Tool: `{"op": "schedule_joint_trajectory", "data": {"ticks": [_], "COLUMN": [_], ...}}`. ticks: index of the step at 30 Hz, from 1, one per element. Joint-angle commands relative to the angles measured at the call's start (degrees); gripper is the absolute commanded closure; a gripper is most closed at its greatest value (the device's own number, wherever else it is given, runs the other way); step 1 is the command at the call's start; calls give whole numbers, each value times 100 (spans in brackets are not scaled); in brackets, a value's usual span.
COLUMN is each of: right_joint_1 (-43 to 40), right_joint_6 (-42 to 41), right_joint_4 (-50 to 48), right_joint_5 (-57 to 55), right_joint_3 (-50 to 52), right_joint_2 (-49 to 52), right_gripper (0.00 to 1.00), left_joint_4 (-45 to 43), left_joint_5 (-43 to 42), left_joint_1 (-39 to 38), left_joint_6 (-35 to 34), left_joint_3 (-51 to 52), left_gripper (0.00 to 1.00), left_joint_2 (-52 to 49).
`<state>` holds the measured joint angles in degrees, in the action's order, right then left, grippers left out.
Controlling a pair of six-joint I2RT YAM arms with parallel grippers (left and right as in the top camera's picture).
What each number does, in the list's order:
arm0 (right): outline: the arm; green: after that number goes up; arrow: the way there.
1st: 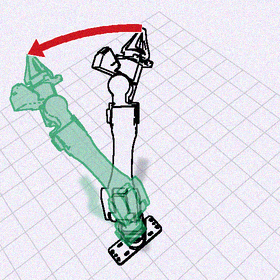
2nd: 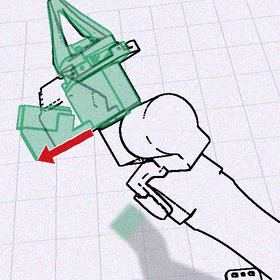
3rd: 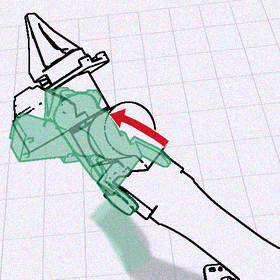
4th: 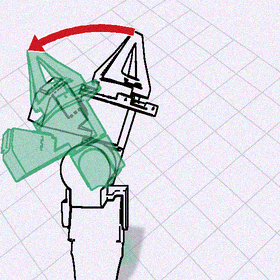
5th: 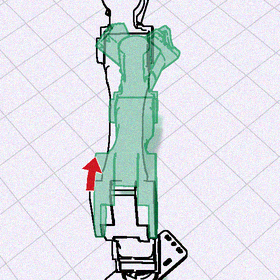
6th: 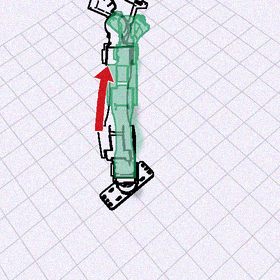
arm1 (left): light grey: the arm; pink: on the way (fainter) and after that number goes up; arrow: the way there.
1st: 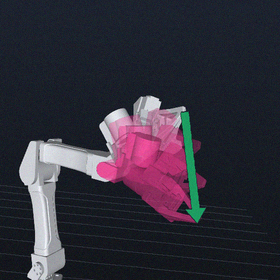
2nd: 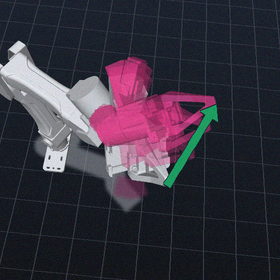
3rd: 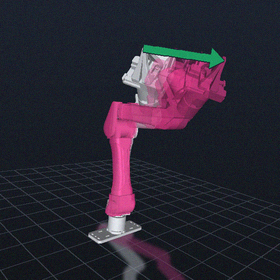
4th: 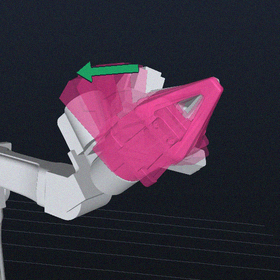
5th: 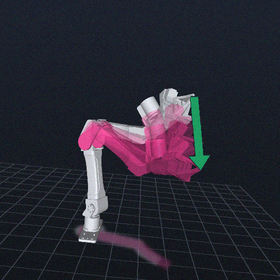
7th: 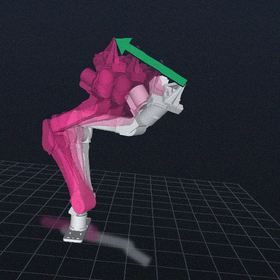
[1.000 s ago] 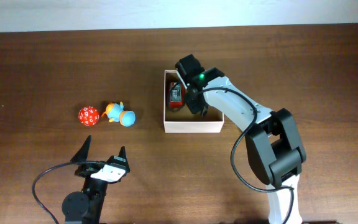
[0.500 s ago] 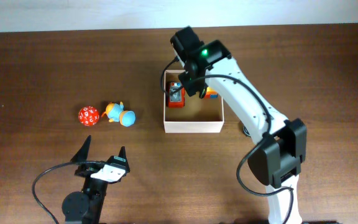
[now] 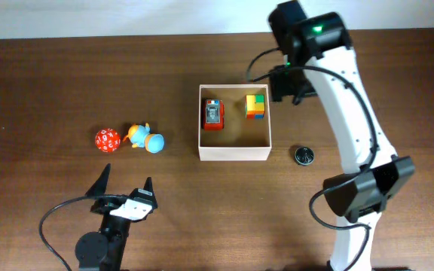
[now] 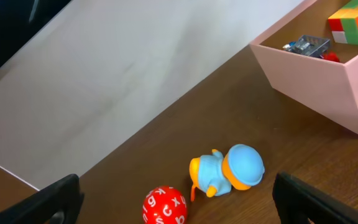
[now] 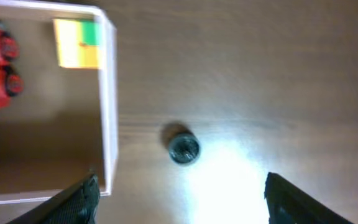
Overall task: Pack container
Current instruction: 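Open the right gripper, lift out, and move toward the black object, then lower the right gripper over the black wheel and close on it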
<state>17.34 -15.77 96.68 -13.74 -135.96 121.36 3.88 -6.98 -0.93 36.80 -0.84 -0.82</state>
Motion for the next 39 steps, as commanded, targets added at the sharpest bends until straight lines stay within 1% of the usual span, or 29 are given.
{"op": "schedule_joint_trajectory", "data": {"ticks": [1, 5, 8, 13, 18, 26, 31, 33, 35, 39], "right_joint_1": [-92, -50, -48, -42, -37, -92, -94, -94, -105, -278], "right_joint_6": [-319, -516, -988, -1073, -1132, -1115, -621, -546, -540, -542], "right_joint_4": [66, 66, -2, -328, -1163, -2076, -2798, -3169, -3512, -4332], "right_joint_5": [-136, -138, -385, -367, -256, -55, 431, 433, 431, 610], "right_joint_3": [4, 334, 780, 1556, 2780, 4570, 5705, 6214, 6612, 7331], "right_joint_2": [-402, -402, -402, -415, -861, -2179, -3071, -3338, -3462, -3473], "right_gripper": [20, 19, 20, 19, 18, 16, 15, 10, 8, 7], "left_joint_4": [7, 9, 9, 9, 9, 9, 9, 9, 9, 9], "left_joint_5": [42, 42, 42, 42, 42, 42, 42, 42, 42, 42], "left_joint_1": [35, 35, 35, 35, 35, 35, 35, 35, 35, 35], "left_joint_6": [-33, -33, -33, -33, -33, -33, -33, -33, -33, -33], "left_joint_3": [33, 33, 33, 33, 33, 33, 33, 33, 33, 33], "left_gripper": [1, 1, 1, 1, 1, 1, 1, 1, 1, 1], "left_joint_2": [52, 52, 52, 52, 52, 52, 52, 52, 52, 52]}}
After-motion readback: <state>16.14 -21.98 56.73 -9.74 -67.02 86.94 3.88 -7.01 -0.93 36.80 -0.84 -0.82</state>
